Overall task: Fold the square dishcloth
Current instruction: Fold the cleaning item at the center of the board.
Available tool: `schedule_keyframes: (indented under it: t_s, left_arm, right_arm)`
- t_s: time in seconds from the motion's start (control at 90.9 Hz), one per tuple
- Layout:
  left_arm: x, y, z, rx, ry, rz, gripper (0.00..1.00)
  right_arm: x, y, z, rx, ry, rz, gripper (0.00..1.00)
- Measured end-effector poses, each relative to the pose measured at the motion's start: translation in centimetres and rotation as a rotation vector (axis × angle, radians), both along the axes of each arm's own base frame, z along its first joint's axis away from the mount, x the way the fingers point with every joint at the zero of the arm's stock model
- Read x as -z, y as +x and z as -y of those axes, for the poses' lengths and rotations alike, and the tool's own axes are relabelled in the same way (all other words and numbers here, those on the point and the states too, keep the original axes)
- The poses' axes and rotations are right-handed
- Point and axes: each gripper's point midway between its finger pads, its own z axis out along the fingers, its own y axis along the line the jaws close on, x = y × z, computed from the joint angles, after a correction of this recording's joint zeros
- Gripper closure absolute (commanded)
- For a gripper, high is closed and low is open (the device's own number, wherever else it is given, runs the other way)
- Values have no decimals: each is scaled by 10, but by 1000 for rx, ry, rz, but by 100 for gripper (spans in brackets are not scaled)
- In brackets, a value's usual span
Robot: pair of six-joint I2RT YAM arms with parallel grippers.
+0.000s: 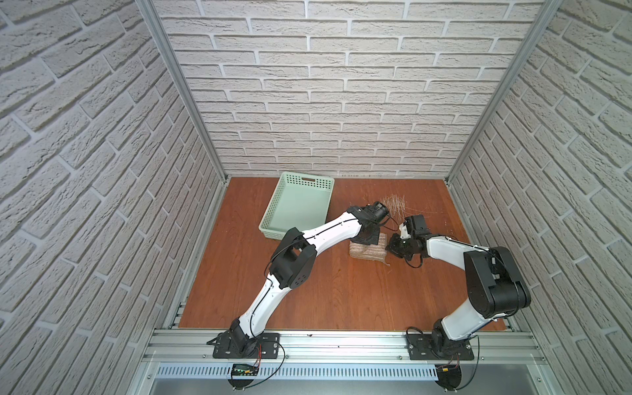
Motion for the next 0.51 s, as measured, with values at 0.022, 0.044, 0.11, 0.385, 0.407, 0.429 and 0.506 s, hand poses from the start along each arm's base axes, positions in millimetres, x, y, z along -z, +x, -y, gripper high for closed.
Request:
schedule_keyframes:
  t_s: [0.022, 0.044, 0.11, 0.385, 0.407, 0.429, 0.506]
  left_arm:
    - [1, 0, 1, -1, -3, -3, 100]
    - [1, 0, 1, -1, -5, -5, 100]
    - [2, 0, 3, -6, -15, -8, 100]
    - [-2, 3, 14, -19, -73, -9, 100]
    - [-2, 3, 15, -19, -78, -9, 100]
    - [-2, 3, 16, -19, -83, -9, 100]
    - [-4, 3, 20, -15, -101, -11, 100]
  right_arm:
    - [0, 0, 0, 0, 0, 0, 89]
    - [0, 0, 0, 0, 1, -1, 89]
    - [0, 0, 0, -1, 1, 0, 89]
    - [1, 0, 0, 0, 1, 1, 92]
    - [1, 0, 0, 0, 1, 1, 92]
    - [1, 0, 0, 0, 1, 1, 92]
    - [1, -1, 0, 0, 1, 1, 93]
